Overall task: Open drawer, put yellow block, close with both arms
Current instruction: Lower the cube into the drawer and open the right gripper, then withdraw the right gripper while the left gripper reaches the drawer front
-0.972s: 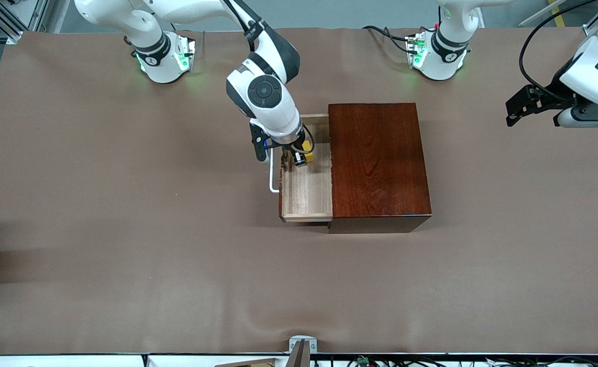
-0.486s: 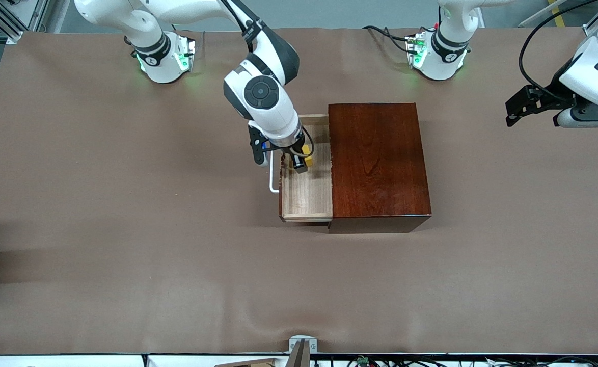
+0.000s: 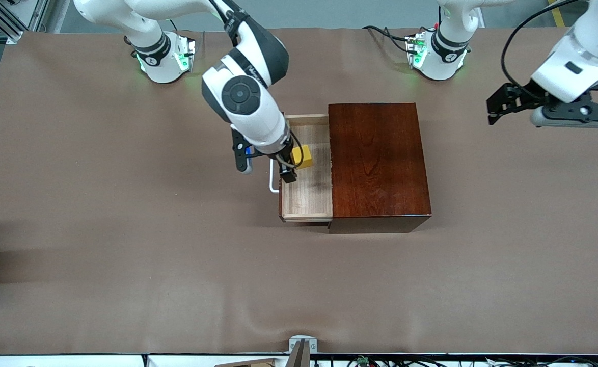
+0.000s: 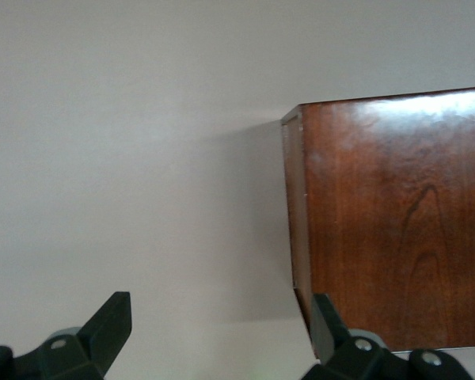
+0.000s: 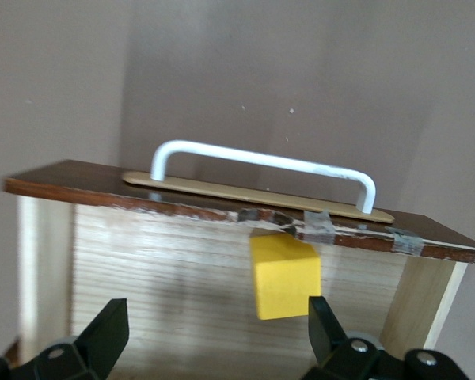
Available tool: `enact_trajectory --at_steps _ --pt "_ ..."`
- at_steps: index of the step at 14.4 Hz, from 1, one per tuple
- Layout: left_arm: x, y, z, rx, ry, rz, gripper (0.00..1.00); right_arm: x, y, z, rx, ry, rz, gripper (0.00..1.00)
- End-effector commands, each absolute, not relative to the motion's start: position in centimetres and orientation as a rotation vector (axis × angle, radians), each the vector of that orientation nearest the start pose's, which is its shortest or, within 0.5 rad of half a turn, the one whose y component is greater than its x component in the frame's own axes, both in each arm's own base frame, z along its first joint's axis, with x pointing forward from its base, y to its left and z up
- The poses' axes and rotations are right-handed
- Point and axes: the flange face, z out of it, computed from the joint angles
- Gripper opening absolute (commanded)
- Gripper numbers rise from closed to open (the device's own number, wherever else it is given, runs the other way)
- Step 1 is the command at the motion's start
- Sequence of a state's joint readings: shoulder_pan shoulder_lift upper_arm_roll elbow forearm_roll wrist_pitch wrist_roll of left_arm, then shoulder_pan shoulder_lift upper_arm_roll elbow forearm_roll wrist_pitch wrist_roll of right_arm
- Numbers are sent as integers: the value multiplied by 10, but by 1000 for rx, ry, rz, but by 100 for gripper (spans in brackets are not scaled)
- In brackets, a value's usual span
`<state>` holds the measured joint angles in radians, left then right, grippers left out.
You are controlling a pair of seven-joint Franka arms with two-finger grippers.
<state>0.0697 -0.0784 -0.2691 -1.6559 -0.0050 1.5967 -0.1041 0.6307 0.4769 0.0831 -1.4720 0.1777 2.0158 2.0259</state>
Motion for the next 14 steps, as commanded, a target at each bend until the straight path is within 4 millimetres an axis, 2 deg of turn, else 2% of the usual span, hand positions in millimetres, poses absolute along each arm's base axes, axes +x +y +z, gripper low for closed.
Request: enact_trajectory --at_steps 1,4,7,9,10,12,14 --pt "535 -146 620 -3161 164 -6 100 551 437 436 -2330 1913 276 100" --pt "543 -184 600 -3176 113 53 100 574 406 466 -2359 1875 277 100" --pt "551 -234 578 -3207 3 130 100 588 370 480 -2475 1792 304 100" --pt "551 -276 563 -3219 -86 177 100 600 339 501 -2510 1727 299 100" --pt "551 -298 556 -3219 -121 190 100 606 322 501 -2523 1718 316 100" --pt "551 -342 536 -3225 -258 215 100 613 300 517 -2547 1661 316 100" --pt "550 -386 520 -3252 -430 193 100 619 278 524 -2593 1585 317 100"
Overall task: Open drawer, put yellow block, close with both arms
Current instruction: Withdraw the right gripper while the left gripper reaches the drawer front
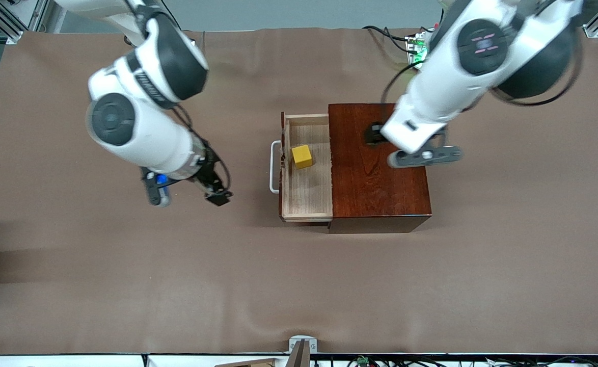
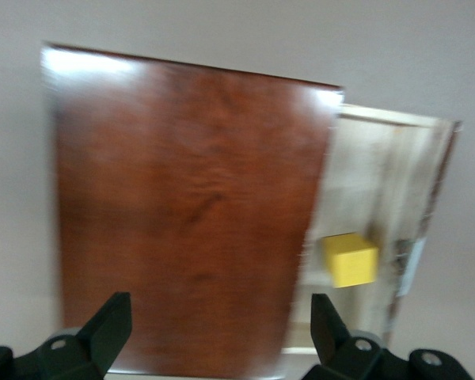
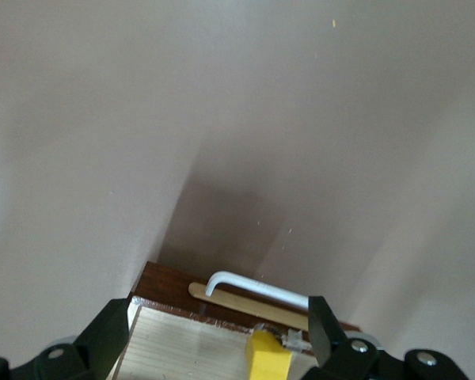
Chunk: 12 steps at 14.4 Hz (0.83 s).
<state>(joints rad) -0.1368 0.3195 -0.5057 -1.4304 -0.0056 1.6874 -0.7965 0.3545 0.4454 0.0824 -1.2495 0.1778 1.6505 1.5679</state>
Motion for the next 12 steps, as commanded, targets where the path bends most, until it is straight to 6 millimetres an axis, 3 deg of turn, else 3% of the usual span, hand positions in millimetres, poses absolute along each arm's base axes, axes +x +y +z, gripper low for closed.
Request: enact_trajectory --at_steps 1,3,6,10,12 --pt "550 -405 513 -3266 -522 161 100 623 267 532 -2611 1537 303 100" --pt "543 -443 498 -3287 -665 116 100 631 239 548 -2652 1438 287 100" --pt "536 -499 472 -3245 -954 110 100 634 212 555 -2719 1315 306 100" --pt "503 -578 410 -3171 -1228 -156 100 628 153 592 -2817 1015 279 100" --pt "492 -605 390 -3176 -1333 -234 100 622 135 603 -2859 890 283 100"
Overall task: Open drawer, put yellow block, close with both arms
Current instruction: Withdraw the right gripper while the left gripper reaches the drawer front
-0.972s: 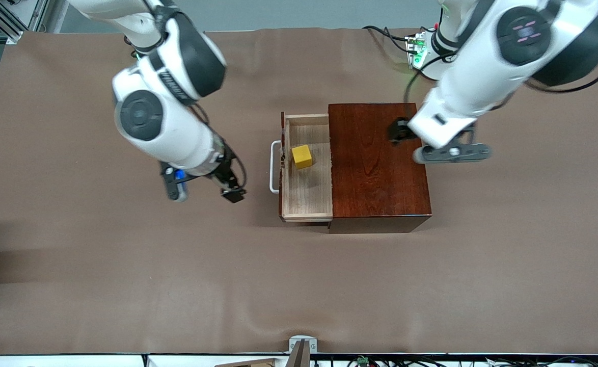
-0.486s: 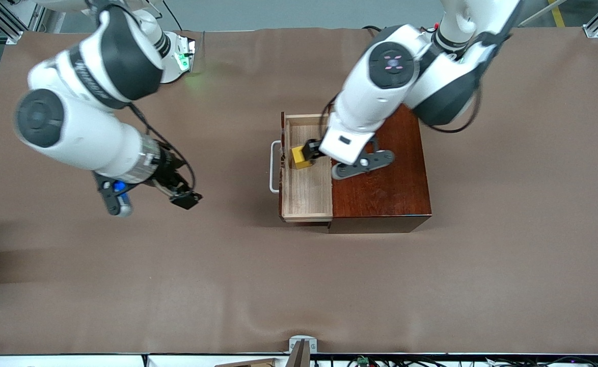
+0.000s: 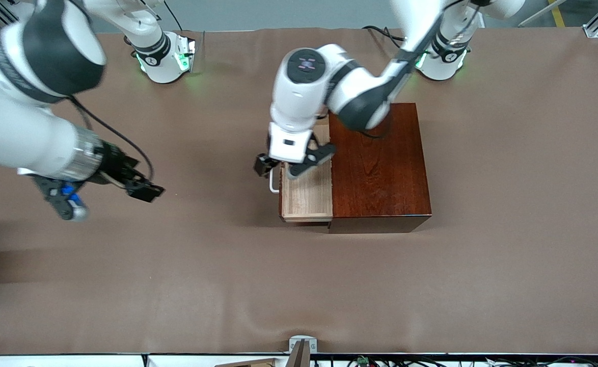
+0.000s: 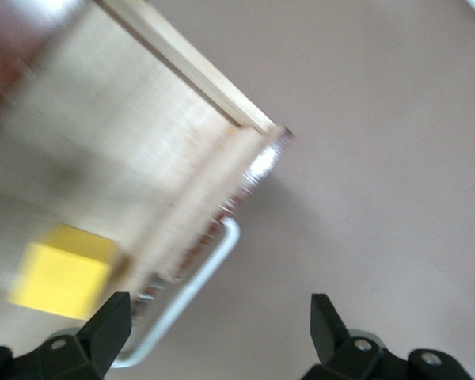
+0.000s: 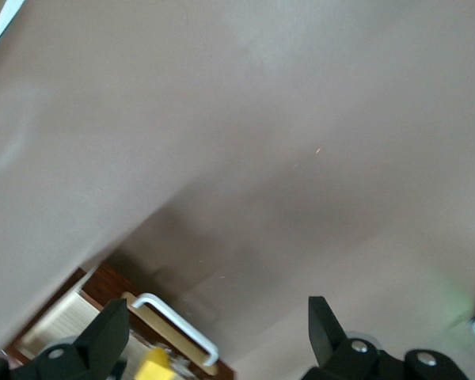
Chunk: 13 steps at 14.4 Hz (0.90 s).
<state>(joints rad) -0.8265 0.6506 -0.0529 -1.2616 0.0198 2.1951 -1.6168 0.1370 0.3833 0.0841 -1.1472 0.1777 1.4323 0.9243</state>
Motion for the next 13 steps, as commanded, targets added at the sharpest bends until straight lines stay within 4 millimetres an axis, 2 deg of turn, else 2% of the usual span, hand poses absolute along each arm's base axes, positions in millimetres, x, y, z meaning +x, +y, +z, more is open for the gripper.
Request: enact_trajectory --at_steps 1,2,4,6,7,10,13 --pt "489 -611 377 -3176 -1351 -254 100 618 128 611 -2870 857 274 100" --pt "486 -617 366 -3173 -1380 -266 100 614 120 616 -2888 797 270 100" --pt "471 -637 336 -3162 -1435 -333 100 604 100 633 -2949 539 234 100" --pt "457 -648 311 -3125 -1426 -423 100 593 87 646 -3008 380 194 100" --pt "454 -650 306 -3106 -1456 -430 100 588 79 651 -3042 306 179 100" --pt "443 -655 300 -3071 -1490 -415 100 570 51 656 -3092 -69 163 100" --pt "436 -653 289 -2988 -1498 -392 100 553 29 664 -3093 -232 148 100"
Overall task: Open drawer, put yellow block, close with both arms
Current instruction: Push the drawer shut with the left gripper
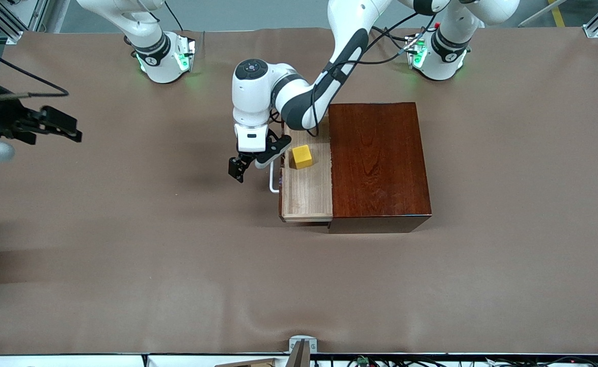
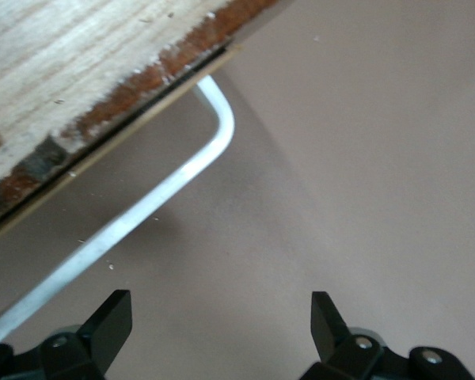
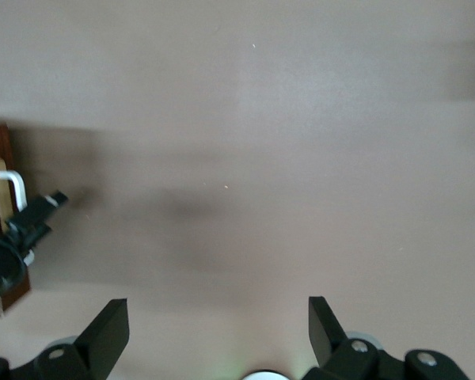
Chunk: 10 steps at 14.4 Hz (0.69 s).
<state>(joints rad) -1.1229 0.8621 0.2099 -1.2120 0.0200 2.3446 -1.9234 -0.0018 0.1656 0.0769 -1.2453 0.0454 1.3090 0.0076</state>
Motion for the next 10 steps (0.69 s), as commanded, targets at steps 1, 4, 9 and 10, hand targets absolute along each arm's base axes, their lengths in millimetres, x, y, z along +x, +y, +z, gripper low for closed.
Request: enact_trajectory --at_steps 1,4,9,10 --pt "435 -650 285 -2961 -1493 -385 100 548 22 663 -3092 -278 138 100" --pt "441 -643 289 -2926 -1481 -416 100 530 17 653 -3100 -307 88 100" --pt "458 -617 298 -2814 -1411 -532 100 531 3 650 -3110 -268 72 100" --pt "458 -612 296 -2778 -1388 -532 100 531 2 650 -3111 -265 70 100"
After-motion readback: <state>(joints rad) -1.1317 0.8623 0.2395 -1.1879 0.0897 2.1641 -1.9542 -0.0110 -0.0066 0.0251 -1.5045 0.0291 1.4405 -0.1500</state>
